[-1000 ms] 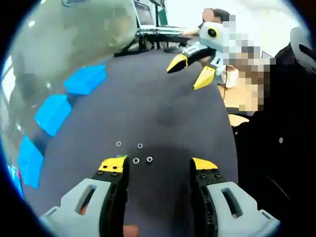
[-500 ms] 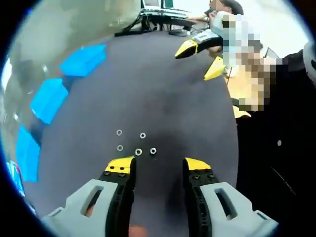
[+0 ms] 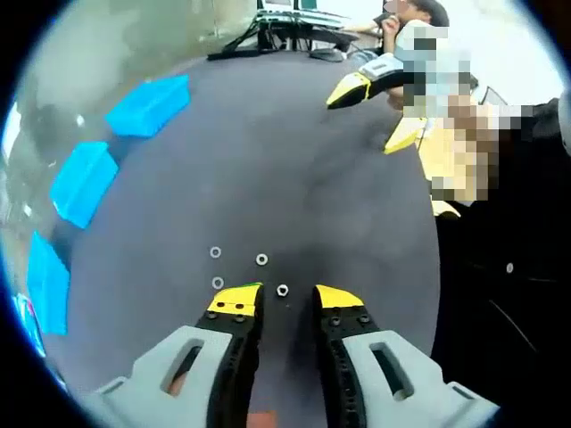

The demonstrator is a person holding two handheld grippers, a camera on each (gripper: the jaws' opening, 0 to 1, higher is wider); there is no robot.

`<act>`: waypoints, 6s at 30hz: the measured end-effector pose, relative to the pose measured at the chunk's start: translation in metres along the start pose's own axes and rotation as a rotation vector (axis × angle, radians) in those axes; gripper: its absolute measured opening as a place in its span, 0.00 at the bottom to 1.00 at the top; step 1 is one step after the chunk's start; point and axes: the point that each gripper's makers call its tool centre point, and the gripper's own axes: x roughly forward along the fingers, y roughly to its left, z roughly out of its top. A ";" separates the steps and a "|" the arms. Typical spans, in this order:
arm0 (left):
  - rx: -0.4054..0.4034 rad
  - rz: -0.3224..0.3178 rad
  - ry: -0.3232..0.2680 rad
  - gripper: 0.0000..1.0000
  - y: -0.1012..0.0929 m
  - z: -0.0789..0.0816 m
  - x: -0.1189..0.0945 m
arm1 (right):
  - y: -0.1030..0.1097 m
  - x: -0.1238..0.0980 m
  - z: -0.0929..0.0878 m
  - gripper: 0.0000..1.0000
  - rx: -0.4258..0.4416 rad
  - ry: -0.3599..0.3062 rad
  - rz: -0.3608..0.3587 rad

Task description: Sort the screws, nuts, and washers into the corresponding bins

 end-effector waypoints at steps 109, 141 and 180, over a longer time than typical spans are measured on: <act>-0.569 0.859 -0.608 0.05 0.355 -0.007 -0.150 | -0.013 -0.019 0.018 0.32 0.070 -0.076 -0.169; -0.508 0.715 -0.733 0.43 0.262 -0.015 -0.160 | -0.017 -0.019 0.025 0.32 0.067 -0.090 -0.187; -0.461 0.699 -0.870 0.44 0.067 -0.107 -0.179 | -0.028 -0.021 0.030 0.32 0.081 -0.115 -0.228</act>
